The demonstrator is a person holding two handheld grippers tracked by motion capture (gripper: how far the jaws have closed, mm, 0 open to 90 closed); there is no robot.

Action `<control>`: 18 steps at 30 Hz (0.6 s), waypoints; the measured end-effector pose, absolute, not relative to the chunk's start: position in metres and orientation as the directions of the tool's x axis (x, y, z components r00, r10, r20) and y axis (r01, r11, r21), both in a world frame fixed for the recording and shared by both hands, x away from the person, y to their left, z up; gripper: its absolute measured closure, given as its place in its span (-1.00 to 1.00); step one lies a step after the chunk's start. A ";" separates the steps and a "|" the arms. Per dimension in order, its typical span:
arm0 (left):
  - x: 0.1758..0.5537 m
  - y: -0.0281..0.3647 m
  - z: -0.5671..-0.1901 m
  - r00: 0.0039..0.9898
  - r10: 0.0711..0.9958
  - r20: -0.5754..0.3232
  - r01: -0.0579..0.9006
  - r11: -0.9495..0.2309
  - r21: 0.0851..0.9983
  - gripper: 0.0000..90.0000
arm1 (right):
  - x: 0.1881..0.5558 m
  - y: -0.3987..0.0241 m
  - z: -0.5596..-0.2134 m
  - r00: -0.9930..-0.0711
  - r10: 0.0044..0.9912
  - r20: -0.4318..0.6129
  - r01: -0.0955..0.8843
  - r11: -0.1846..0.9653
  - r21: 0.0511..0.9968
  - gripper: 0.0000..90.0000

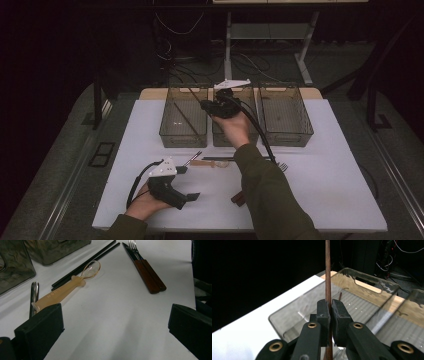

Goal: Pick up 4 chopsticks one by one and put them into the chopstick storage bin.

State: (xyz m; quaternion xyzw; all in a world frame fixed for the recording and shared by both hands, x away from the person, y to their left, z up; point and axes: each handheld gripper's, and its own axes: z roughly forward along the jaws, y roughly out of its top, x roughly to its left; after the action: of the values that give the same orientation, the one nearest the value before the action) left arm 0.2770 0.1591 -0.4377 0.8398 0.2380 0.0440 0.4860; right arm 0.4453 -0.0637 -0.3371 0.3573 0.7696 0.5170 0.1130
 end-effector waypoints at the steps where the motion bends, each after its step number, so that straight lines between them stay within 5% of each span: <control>1: 0.277 0.159 -0.438 0.883 0.442 -0.157 0.357 -0.416 0.836 -1.00 | 0.448 -0.060 -0.337 -0.717 0.669 0.198 0.436 0.209 0.875 0.90; 18: 0.276 0.160 -0.436 0.888 0.434 -0.152 0.346 -0.413 0.842 -1.00 | 0.472 0.002 -0.364 -0.693 0.690 0.208 0.488 0.237 0.840 0.90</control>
State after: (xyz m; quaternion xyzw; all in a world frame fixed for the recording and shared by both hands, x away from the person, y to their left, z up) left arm 0.2765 0.1596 -0.4364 0.8393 0.2324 0.0448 0.4894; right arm 0.4719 0.0017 -0.3640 0.3777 0.7796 0.4887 0.1034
